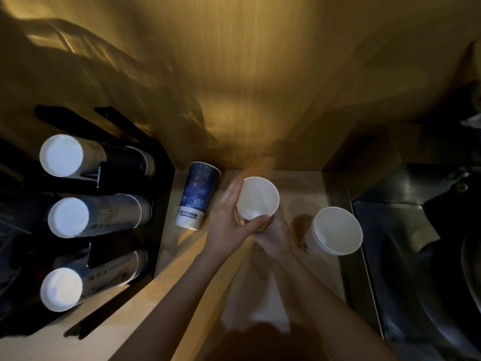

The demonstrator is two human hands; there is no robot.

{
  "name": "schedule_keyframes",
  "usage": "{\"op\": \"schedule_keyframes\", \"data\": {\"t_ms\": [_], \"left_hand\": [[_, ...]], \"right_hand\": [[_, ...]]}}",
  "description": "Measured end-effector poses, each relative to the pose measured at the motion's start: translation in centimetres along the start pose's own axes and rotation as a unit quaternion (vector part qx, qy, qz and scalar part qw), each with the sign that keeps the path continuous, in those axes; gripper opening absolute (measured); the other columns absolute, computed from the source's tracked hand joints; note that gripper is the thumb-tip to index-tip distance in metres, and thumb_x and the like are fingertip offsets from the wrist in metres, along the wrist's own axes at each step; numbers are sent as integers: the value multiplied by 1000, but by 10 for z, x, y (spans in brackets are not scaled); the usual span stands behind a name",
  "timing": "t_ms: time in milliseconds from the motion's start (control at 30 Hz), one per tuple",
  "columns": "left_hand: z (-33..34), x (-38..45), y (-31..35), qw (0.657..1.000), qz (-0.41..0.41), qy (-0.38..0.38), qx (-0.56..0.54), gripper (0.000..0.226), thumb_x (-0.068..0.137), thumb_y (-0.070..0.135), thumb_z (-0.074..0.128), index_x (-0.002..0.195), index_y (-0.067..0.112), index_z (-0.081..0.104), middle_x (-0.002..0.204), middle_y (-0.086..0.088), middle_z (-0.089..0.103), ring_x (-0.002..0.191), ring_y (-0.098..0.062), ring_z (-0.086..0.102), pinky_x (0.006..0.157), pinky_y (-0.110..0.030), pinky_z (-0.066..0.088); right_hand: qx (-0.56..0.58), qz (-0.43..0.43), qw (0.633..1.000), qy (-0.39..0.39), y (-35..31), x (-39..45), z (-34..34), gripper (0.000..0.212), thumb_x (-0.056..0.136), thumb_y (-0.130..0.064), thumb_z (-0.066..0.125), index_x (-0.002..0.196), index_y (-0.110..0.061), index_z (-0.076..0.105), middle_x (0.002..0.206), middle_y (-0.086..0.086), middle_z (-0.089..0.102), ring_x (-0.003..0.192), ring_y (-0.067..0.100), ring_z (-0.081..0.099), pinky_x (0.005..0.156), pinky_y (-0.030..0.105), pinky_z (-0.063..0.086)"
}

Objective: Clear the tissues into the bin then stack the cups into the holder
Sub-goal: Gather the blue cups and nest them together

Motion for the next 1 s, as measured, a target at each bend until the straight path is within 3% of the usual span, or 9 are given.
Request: {"op": "schedule_keyframes", "data": {"t_ms": [100, 167, 267, 400, 533, 667, 800, 867, 1000], "left_hand": [[-9, 4, -6, 999, -23, -25, -36, 73, 74, 56, 59, 135, 20, 39, 139, 2, 47, 126, -7, 41, 101, -23, 35], [-20, 10, -17, 998, -52, 25, -41, 52, 83, 47, 46, 122, 14, 52, 125, -8, 58, 114, -18, 53, 92, -24, 39], [-33, 21, -50, 984, -116, 101, 90, 37, 89, 30, 49, 116, 5, 54, 121, -19, 55, 112, -32, 51, 92, -32, 38], [-34, 30, -86, 944, -256, 23, 209, 77, 77, 40, 66, 136, 6, 29, 143, -20, 32, 130, -35, 32, 106, -47, 36], [-29, 33, -100, 921, -333, -52, 197, 88, 71, 52, 67, 135, 7, 27, 138, -20, 40, 124, -35, 40, 98, -45, 40], [-34, 35, -96, 938, -320, -83, 99, 64, 72, 45, 70, 120, 8, 48, 118, -16, 60, 88, -18, 52, 75, -30, 43], [-48, 35, -60, 963, -267, -28, 30, 53, 73, 34, 73, 114, 6, 57, 108, -16, 66, 79, -16, 53, 59, -25, 40], [-57, 34, -36, 977, -209, 17, 25, 55, 70, 33, 76, 114, 7, 57, 103, -10, 66, 81, -18, 56, 61, -24, 39], [-75, 28, 14, 991, -99, 87, -27, 64, 64, 29, 80, 120, 13, 53, 98, 9, 56, 85, 2, 52, 60, -1, 37]], "right_hand": [[5, -6, 1000, 12, 1, 2, 4, 70, 63, -24, 81, 123, -19, 44, 101, -4, 56, 95, 14, 55, 85, 30, 46], [7, -8, 1000, 24, 2, 3, 5, 75, 58, -21, 84, 121, -19, 44, 96, -7, 56, 92, 12, 53, 85, 26, 42], [13, -14, 1000, 22, 1, 3, 2, 75, 57, -18, 85, 120, -20, 44, 94, -8, 54, 90, 10, 50, 83, 23, 39], [18, -15, 1000, 19, 7, 7, 5, 77, 54, -21, 85, 118, -25, 42, 105, -8, 56, 100, 14, 54, 84, 25, 40], [20, -10, 999, 24, 9, 9, 7, 75, 53, -21, 85, 116, -23, 44, 104, -7, 56, 98, 13, 53, 83, 25, 41], [18, -14, 999, 27, 9, 9, 7, 74, 54, -21, 85, 116, -20, 45, 100, -7, 56, 94, 10, 52, 82, 24, 41], [13, -22, 999, 31, 6, 7, 6, 76, 55, -20, 84, 120, -20, 44, 100, -8, 55, 94, 10, 50, 82, 22, 38], [5, -18, 999, 40, 5, 7, 7, 78, 56, -21, 85, 122, -19, 43, 97, -9, 54, 92, 8, 49, 81, 20, 36], [13, -28, 998, 54, 3, 5, 7, 78, 55, -18, 85, 120, -16, 43, 85, -9, 54, 85, 11, 53, 76, 22, 37]]}}
Point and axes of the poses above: each hand's wrist, its own x-axis towards the middle knuckle, its own z-axis out of the palm, y = z × x, the point moved 1 cm from there along x, towards the middle knuckle
